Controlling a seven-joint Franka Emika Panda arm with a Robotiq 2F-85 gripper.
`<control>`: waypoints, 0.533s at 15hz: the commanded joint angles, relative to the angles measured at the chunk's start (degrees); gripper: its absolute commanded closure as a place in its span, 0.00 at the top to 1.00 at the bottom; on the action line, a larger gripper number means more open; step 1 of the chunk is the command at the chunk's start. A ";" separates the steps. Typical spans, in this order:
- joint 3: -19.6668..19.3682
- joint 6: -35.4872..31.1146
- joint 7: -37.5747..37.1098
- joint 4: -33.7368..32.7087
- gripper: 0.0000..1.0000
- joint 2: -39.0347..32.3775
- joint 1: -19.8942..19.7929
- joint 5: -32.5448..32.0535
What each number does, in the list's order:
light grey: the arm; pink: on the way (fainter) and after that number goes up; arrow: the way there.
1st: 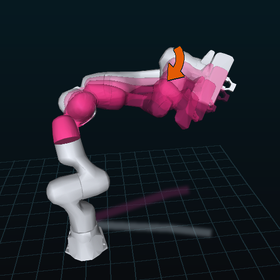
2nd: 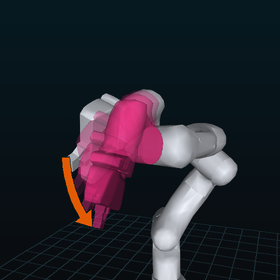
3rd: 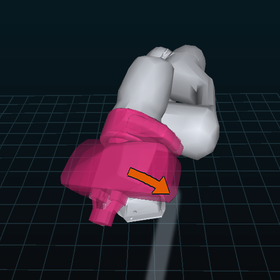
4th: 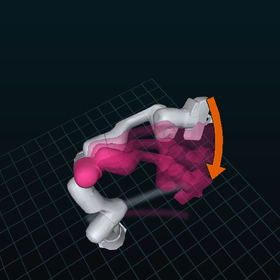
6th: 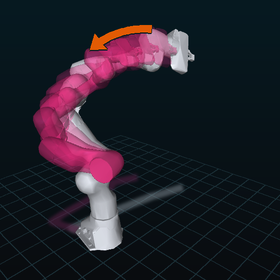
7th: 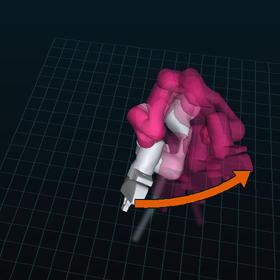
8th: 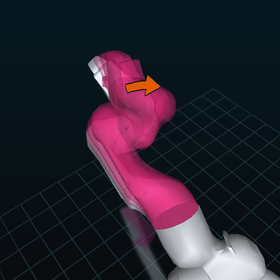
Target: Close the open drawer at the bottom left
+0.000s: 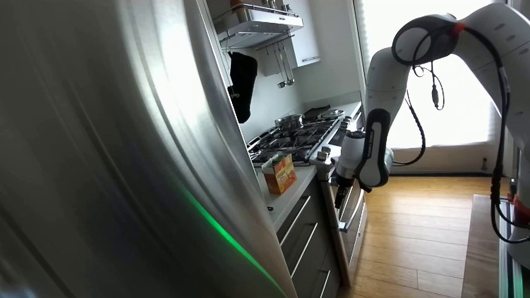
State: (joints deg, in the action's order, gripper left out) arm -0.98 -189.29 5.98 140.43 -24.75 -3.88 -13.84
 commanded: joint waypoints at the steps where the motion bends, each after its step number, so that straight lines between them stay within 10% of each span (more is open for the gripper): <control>1: 7.03 11.61 -2.07 6.72 1.00 14.68 -4.20 0.99; 6: 26.97 21.98 2.81 6.55 1.00 24.85 -13.92 22.49; 8: 28.28 22.67 3.11 4.31 1.00 26.83 -11.36 31.92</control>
State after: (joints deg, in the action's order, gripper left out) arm 23.08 -168.74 7.40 145.82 -1.29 -15.09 6.86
